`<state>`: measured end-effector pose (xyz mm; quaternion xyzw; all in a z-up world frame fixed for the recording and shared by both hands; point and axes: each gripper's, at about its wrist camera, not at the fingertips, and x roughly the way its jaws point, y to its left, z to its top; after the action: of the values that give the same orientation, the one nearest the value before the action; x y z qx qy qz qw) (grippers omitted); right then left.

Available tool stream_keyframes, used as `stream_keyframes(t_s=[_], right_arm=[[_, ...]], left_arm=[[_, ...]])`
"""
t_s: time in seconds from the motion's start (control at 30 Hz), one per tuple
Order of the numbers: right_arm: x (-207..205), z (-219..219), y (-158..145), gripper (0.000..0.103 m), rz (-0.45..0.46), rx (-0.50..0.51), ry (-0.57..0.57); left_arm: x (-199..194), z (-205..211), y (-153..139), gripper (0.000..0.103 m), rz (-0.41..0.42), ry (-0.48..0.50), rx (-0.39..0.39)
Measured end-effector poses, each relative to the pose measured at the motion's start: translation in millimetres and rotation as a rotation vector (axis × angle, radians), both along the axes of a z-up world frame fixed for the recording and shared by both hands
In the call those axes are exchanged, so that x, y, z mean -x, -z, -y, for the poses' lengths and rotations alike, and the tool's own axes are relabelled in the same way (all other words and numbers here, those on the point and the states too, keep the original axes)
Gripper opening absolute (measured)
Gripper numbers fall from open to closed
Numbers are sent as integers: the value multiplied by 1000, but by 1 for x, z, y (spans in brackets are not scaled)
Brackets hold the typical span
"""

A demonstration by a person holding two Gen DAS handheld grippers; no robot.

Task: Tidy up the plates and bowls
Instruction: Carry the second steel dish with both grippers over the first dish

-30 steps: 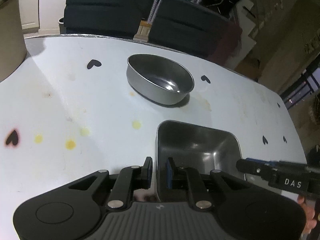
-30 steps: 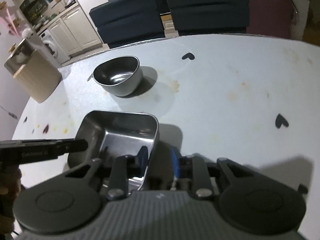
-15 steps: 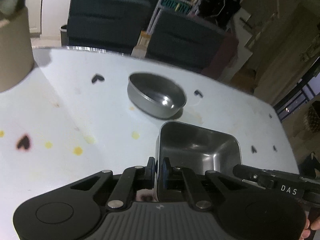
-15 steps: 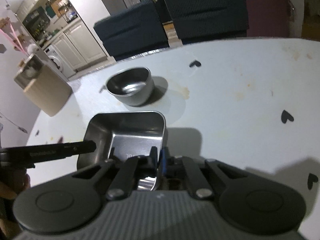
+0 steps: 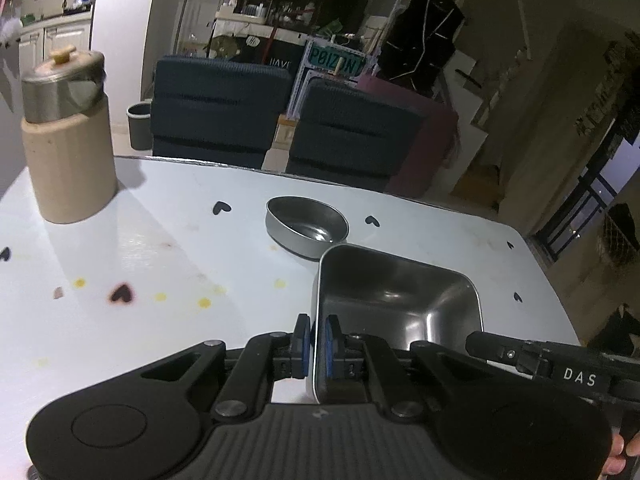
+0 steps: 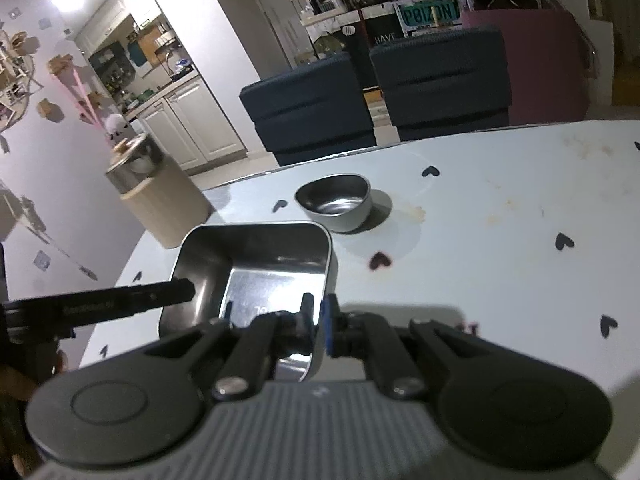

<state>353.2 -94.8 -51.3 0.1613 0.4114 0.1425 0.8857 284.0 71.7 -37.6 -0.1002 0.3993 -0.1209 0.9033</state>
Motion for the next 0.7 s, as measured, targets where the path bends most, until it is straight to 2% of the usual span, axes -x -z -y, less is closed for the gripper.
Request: stream_keyframes(t_s=[0.37, 0.53, 0.7], right_arm=[[36, -24, -2, 6, 0, -65, -22], [41, -49, 5, 6, -14, -74, -67], [43, -81, 14, 6, -31, -40, -117]], left_arm=[[50, -38, -10, 8, 25, -9, -32], [67, -64, 1, 7, -4, -38, -65], [78, -83, 15, 2, -42, -56, -123]])
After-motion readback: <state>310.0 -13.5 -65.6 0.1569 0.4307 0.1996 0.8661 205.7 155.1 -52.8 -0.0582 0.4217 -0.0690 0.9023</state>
